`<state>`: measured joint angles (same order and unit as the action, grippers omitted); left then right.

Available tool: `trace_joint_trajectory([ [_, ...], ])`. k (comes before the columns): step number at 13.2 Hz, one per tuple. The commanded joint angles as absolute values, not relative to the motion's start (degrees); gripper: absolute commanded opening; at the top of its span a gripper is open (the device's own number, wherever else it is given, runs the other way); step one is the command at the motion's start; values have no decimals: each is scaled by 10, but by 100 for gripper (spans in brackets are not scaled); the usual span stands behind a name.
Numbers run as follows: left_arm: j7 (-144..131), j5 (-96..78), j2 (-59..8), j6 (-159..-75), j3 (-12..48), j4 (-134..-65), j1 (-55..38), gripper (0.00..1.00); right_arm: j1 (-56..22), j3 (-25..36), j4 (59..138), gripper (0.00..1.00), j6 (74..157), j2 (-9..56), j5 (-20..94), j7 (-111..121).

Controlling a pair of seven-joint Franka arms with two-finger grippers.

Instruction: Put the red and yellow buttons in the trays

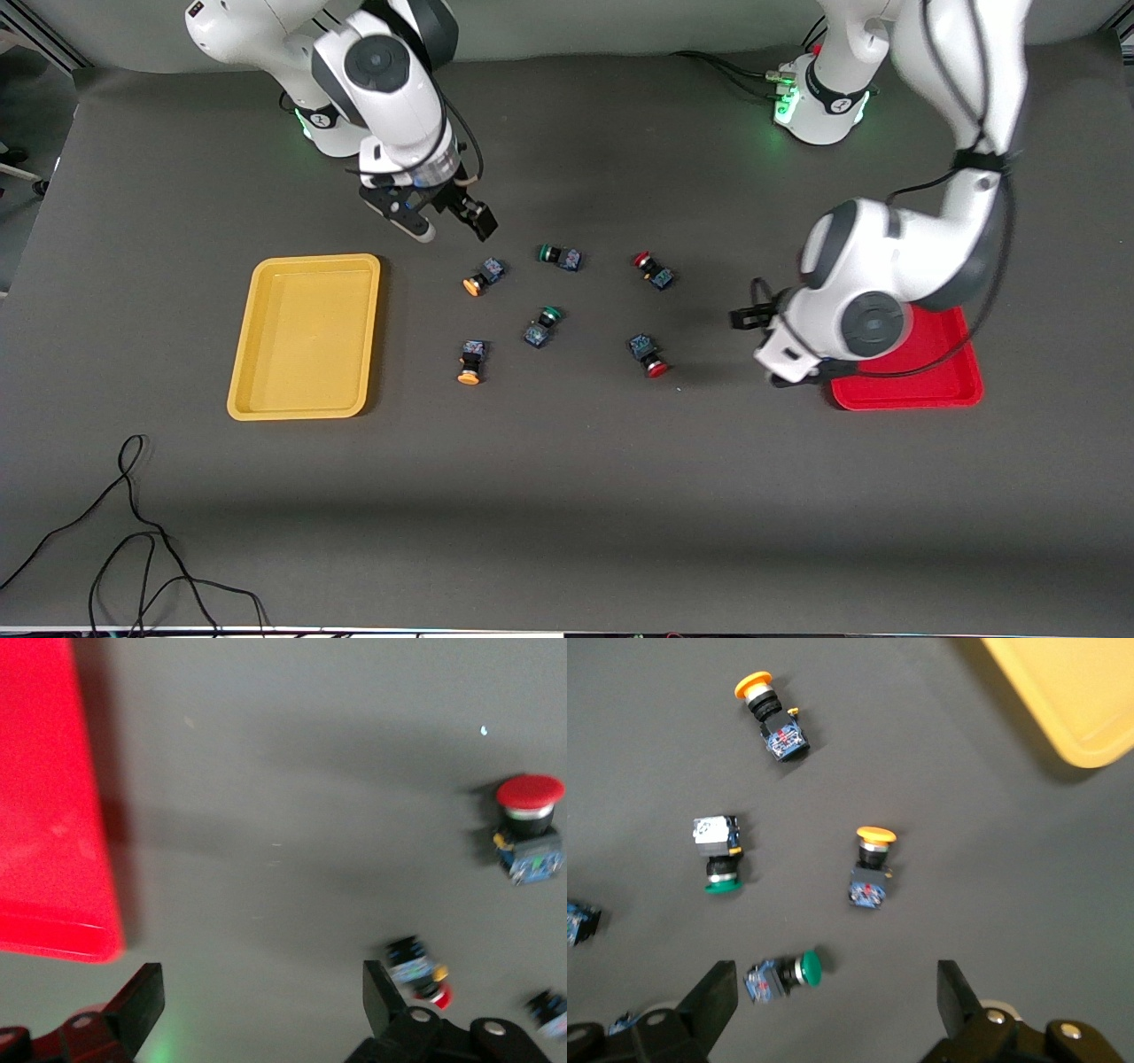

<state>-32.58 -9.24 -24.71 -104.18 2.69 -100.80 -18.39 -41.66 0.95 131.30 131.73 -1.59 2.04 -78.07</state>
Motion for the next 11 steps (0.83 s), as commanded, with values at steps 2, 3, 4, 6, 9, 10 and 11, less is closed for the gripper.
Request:
trace_joint_trajectory([
  [2,-453,-170,-237,-1085,20,-1043,-216,100,-422,13,1361,100,1485,83,15,-814],
  [3,-477,-187,-243,-1112,21,-1056,-229,100,-422,13,1364,100,1508,106,15,-815],
  [4,-490,-193,-243,-1145,22,-1076,-245,100,-422,13,1362,100,1526,133,15,-815],
  [6,-538,-199,-269,-1211,22,-1101,-277,100,-424,12,1361,100,1576,186,15,-818],
  [9,-549,-199,-279,-1287,22,-1148,-303,98,-425,12,1360,94,1589,205,15,-823],
  [10,-549,-199,-278,-1311,22,-1166,-316,97,-426,12,1359,74,1589,209,14,-822],
  [11,-549,-199,-277,-1327,22,-1178,-326,93,-426,12,1359,52,1593,212,10,-820],
])
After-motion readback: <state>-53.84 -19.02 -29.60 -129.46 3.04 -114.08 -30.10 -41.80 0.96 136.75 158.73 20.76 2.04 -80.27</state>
